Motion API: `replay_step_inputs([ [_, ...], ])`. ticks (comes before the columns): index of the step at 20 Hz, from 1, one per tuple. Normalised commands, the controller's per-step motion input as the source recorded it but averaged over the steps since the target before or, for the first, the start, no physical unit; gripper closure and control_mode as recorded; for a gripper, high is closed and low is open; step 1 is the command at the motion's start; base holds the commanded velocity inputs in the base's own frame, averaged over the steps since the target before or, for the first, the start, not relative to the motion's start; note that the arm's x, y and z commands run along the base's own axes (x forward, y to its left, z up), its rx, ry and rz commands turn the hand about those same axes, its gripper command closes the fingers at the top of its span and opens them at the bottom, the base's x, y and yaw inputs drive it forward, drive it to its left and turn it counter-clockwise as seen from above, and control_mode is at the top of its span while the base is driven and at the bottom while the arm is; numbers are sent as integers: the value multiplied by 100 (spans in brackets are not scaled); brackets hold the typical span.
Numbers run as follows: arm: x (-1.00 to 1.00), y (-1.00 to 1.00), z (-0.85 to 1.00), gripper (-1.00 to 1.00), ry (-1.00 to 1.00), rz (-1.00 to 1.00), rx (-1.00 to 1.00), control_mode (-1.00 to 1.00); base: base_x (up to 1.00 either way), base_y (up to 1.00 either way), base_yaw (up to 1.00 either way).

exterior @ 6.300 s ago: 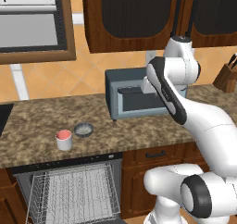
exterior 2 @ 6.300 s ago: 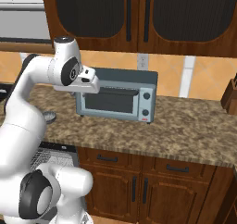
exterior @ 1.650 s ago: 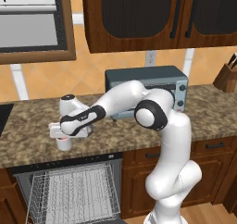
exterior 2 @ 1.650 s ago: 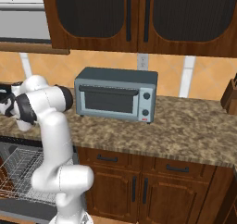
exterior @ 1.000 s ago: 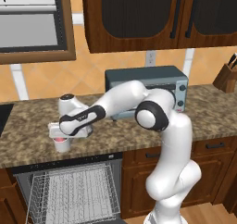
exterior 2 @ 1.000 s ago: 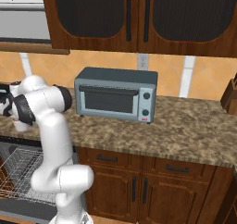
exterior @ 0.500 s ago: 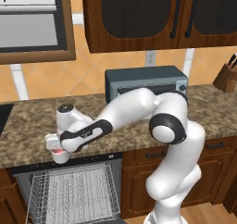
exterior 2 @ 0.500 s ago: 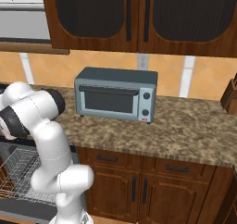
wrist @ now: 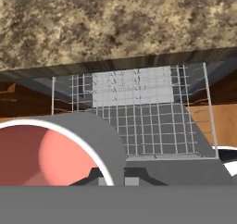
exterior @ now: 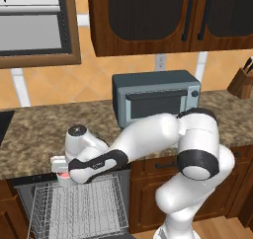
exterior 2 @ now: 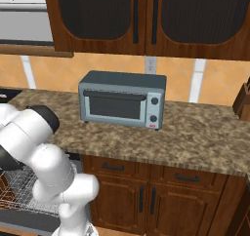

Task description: Pick up the cup and bowl from the counter, place them in the dishwasher, and close the dishwasher door.

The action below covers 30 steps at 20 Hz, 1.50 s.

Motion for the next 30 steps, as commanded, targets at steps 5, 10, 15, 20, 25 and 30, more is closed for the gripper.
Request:
replay_step_inputs([
  [5, -50, 0, 0, 100, 1, 0, 1, -100, 0, 0, 0],
  [10, -39, 0, 0, 100, 1, 1, 0, -100, 0, 0, 0],
  [15, -39, 0, 0, 100, 3, 1, 1, -100, 0, 0, 0],
  [20, 0, -8, 0, 100, 0, 0, 1, -100, 0, 0, 0],
  [25, -2, 0, 0, 100, 2, 0, 0, -100, 0, 0, 0],
  [30, -4, 0, -19, 100, 4, 0, 0, -100, 0, 0, 0],
])
